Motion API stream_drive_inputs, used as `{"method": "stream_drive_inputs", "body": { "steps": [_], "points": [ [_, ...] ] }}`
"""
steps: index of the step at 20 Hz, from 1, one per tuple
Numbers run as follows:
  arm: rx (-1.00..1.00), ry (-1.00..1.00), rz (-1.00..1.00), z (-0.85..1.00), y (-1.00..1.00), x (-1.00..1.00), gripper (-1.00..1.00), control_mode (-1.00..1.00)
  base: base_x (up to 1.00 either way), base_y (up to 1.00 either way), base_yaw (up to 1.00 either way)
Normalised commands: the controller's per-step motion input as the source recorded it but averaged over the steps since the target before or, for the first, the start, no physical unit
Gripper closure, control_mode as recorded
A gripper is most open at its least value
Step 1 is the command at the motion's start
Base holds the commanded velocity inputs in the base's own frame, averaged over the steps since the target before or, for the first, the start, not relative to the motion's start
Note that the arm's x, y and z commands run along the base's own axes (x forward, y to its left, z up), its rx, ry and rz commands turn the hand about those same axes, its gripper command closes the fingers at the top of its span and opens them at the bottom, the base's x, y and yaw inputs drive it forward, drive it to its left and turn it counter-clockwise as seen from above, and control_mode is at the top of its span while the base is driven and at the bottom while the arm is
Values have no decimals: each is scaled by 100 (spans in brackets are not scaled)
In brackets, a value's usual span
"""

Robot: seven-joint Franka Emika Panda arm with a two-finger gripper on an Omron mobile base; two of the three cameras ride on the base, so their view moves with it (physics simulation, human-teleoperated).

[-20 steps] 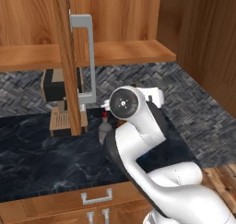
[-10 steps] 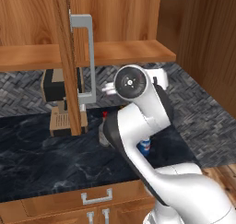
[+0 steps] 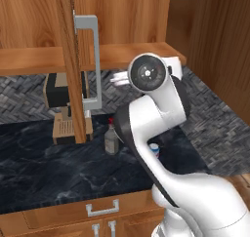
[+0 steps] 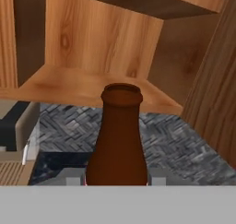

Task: Sort all alcoholic drinks to one cabinet, and non-alcoholic drinks to the other.

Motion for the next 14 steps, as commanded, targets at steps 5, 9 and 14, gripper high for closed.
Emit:
{"method": "stream_drive_inputs", "body": {
  "steps": [5,9,14],
  "points": [
    [2,-4,10,16,-16,18,100,-100,0,0,0],
    [3,-4,11,11,-13,26,100,-100,0,0,0],
    [2,-3,7,20,-9,20,100,-100,0,0,0]
  ]
}}
